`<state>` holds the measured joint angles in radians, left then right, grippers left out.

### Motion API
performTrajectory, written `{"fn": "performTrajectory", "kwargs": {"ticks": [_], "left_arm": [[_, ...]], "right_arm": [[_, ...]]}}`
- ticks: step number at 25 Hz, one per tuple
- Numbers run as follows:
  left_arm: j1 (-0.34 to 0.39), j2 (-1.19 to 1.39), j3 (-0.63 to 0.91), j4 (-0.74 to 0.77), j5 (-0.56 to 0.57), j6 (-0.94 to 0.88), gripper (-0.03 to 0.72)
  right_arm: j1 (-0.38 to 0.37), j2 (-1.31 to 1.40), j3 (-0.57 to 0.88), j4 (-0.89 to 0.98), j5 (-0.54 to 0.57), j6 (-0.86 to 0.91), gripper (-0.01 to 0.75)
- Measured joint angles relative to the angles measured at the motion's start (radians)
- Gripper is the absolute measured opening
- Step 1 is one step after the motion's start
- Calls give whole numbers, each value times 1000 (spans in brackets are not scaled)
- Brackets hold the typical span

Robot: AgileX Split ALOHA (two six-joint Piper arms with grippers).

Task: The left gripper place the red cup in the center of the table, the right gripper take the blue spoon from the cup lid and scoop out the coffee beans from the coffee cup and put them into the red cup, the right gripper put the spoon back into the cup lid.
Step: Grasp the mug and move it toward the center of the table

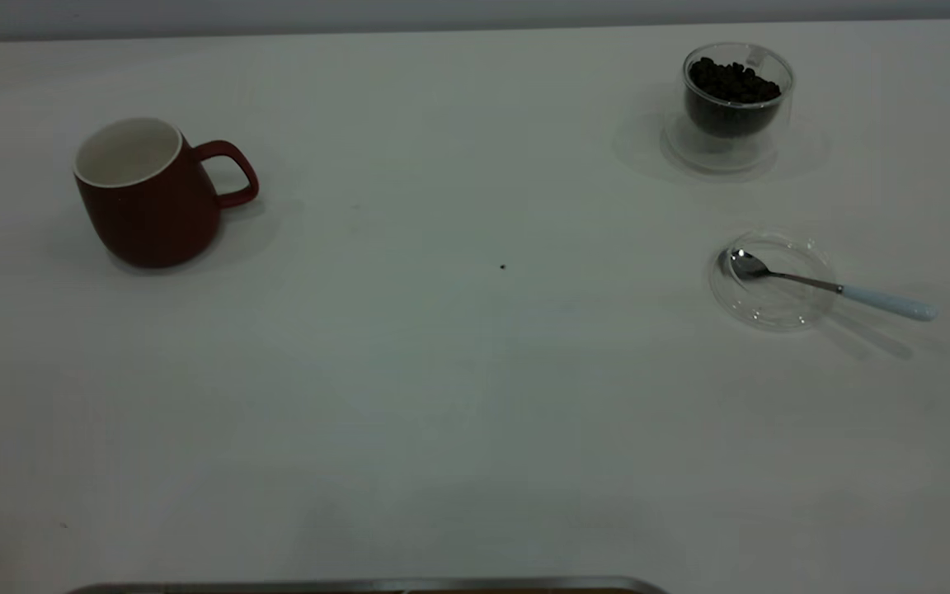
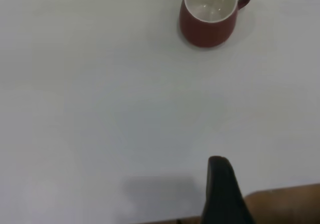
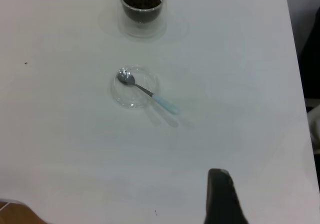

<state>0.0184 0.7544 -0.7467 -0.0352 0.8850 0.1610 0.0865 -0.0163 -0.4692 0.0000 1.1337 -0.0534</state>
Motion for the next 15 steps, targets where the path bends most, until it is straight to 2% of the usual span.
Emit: {"fn": "performTrajectory", "kwargs": {"ticks": [7, 15], "left_arm": [[0, 442, -171, 7, -101, 303, 531], [0, 822, -265, 8, -188, 704, 532]], "right_arm": [[0, 0, 0, 0, 0, 0, 492], [0, 0, 0, 0, 0, 0, 492]]}}
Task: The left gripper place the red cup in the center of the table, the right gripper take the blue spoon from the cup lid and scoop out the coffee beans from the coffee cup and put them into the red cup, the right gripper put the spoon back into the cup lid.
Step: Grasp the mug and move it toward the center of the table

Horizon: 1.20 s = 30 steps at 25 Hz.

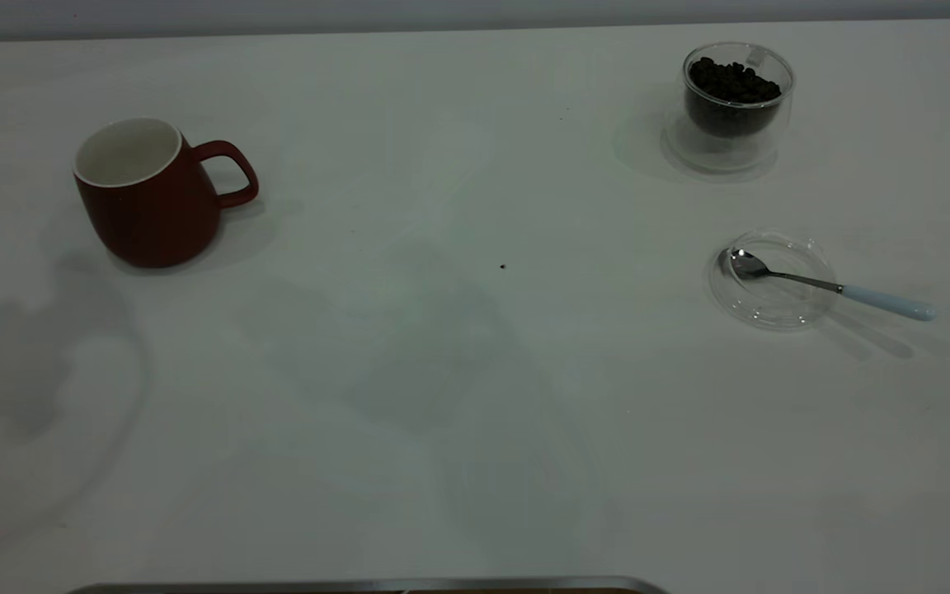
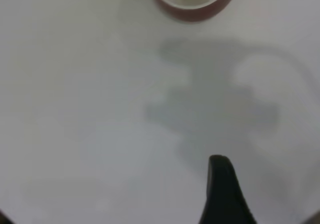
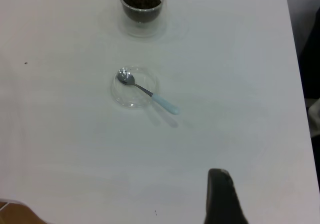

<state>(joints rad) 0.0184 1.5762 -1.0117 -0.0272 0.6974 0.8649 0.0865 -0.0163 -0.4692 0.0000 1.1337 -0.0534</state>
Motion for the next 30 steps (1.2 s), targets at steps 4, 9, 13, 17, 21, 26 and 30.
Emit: {"fn": "performTrajectory", "kwargs": {"ticks": [4, 9, 13, 17, 21, 26, 30], "left_arm": [[0, 151, -69, 13, -24, 113, 532], [0, 318, -183, 108, -43, 130, 532], [0, 423, -265, 176, -51, 154, 532], [-2, 506, -320, 190, -71, 233, 532], [-22, 574, -343, 201, -139, 330, 532], [-42, 644, -345, 243, -213, 390, 532], [-45, 692, -345, 288, -269, 394, 532]], "right_arm": [[0, 0, 0, 0, 0, 0, 492], [0, 0, 0, 0, 0, 0, 492], [0, 0, 0, 0, 0, 0, 492], [0, 0, 0, 0, 0, 0, 492], [0, 0, 0, 0, 0, 0, 492], [0, 0, 0, 0, 0, 0, 492], [0, 0, 0, 0, 0, 0, 492]]}}
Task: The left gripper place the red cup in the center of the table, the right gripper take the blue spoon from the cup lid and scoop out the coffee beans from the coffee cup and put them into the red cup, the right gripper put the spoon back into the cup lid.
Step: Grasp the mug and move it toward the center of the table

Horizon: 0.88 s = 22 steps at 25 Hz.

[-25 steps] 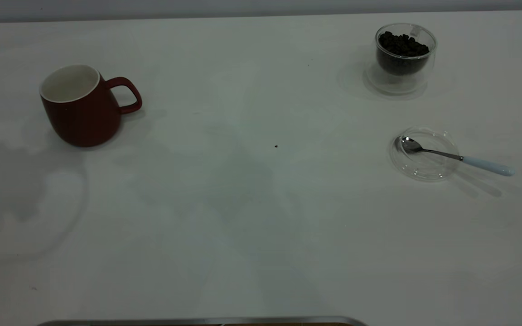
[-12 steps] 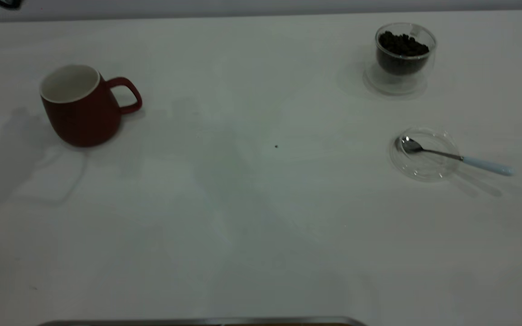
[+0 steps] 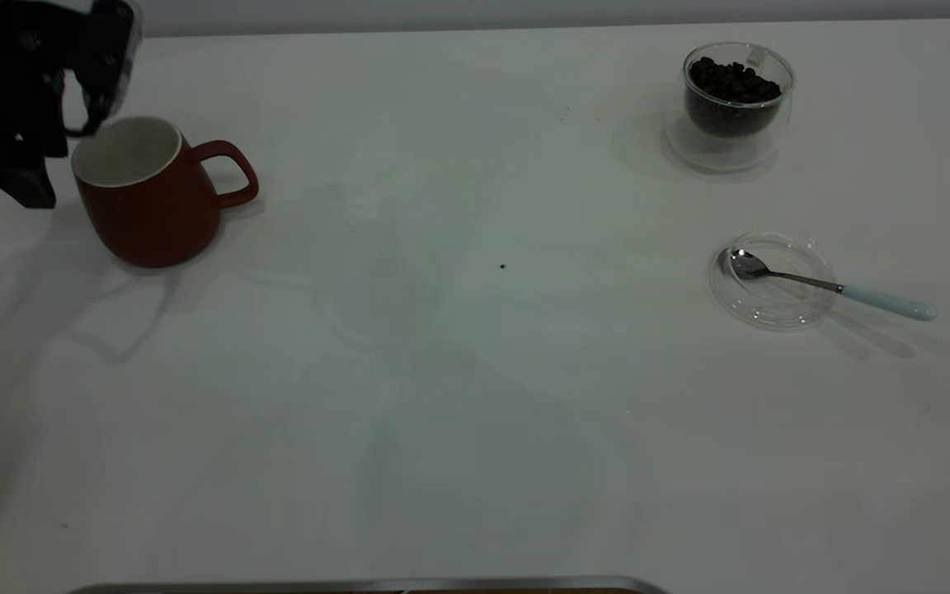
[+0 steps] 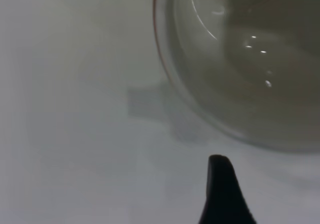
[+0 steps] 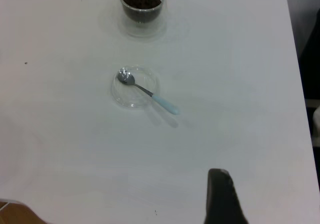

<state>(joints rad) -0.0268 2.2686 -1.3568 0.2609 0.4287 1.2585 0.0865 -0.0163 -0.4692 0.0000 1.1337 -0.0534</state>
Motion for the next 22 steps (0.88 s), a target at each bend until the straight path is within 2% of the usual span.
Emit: {"fn": "performTrajectory", "kwargs": {"ticks": [4, 9, 16, 22], "left_arm": [[-14, 37, -2, 6, -68, 0, 532], [-53, 48, -17, 20, -102, 6, 532], [-162, 48, -22, 19, -134, -14, 532], [-281, 48, -24, 19, -177, -128, 532]], "right_arm": [[0, 0, 0, 0, 0, 0, 492], [0, 0, 0, 0, 0, 0, 492], [0, 0, 0, 0, 0, 0, 492], [0, 0, 0, 0, 0, 0, 492]]}}
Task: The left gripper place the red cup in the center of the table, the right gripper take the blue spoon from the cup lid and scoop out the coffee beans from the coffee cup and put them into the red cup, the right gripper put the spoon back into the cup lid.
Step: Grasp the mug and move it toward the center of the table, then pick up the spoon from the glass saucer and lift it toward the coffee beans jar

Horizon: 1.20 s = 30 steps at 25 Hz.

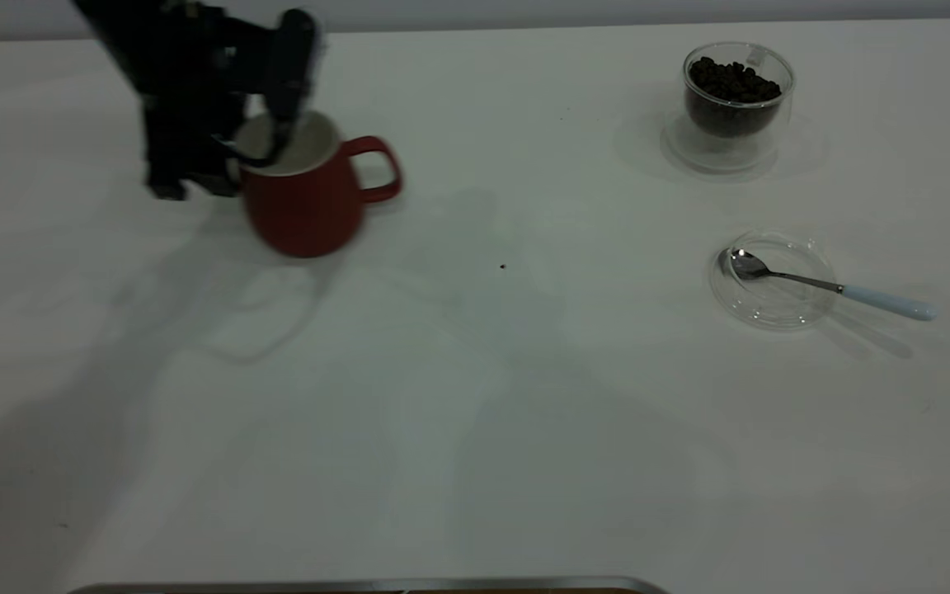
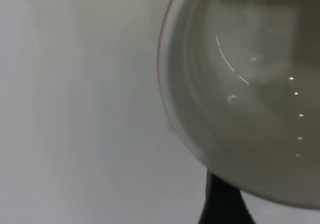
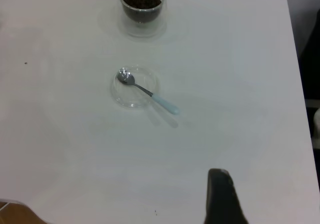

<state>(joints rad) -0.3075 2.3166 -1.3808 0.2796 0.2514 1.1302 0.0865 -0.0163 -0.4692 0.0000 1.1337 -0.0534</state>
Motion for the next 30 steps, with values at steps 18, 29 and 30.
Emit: {"fn": "performTrajectory", "kwargs": {"ticks": [18, 29, 30], "left_arm": [[-173, -65, -91, -2, 66, -365, 532], [-173, -533, -91, -4, 429, -837, 532], [-173, -587, -91, -5, 474, -887, 532]], "right_arm": [[0, 0, 0, 0, 0, 0, 492], [0, 0, 0, 0, 0, 0, 492], [0, 0, 0, 0, 0, 0, 492]]}}
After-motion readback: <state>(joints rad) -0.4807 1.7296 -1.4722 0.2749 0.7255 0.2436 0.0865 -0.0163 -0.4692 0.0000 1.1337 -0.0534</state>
